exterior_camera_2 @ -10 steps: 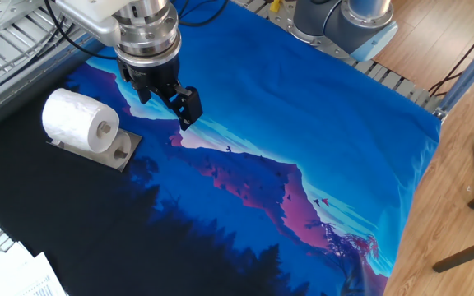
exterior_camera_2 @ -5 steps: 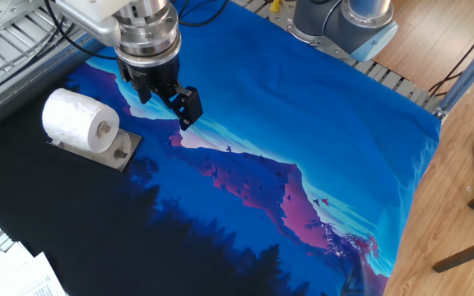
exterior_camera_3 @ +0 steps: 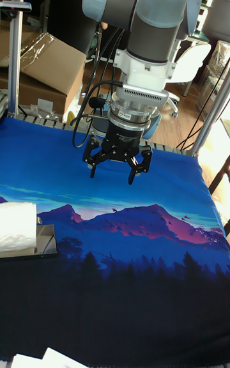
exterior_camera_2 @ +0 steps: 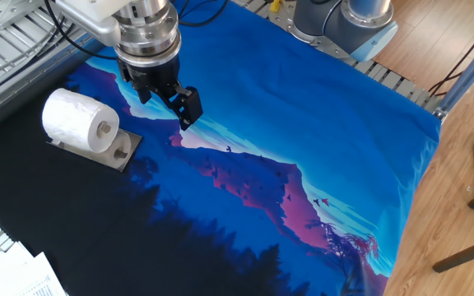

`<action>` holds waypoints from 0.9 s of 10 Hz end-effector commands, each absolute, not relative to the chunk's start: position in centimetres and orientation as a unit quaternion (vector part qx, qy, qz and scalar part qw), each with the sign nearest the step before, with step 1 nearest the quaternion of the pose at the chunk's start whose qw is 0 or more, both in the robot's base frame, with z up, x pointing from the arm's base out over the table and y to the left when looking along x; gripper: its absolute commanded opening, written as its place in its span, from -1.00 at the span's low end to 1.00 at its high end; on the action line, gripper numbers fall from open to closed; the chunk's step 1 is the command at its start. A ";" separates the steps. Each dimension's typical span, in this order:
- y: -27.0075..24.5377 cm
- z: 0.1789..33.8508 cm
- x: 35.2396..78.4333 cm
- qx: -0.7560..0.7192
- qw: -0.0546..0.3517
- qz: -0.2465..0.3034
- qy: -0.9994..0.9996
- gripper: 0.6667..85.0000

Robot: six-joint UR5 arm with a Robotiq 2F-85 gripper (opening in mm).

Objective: Take the roll of paper down from the shelf

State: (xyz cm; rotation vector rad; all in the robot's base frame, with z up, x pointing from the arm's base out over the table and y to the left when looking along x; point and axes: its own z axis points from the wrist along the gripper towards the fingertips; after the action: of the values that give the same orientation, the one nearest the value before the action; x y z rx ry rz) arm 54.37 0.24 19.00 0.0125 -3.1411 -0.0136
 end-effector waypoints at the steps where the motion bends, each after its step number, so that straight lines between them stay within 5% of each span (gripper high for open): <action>1: 1.4 19.7 60.0 0.046 -0.111 -0.018 -0.993 -0.97; 7: 1.7 19.5 59.9 0.059 -0.109 -0.019 -0.992 -0.97; 9: -2.0 19.7 59.0 0.254 -0.088 0.065 -0.961 -0.72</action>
State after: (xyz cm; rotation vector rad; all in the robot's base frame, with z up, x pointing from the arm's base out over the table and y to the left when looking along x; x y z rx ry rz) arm 59.18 0.08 19.35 0.4355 -3.3054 0.0578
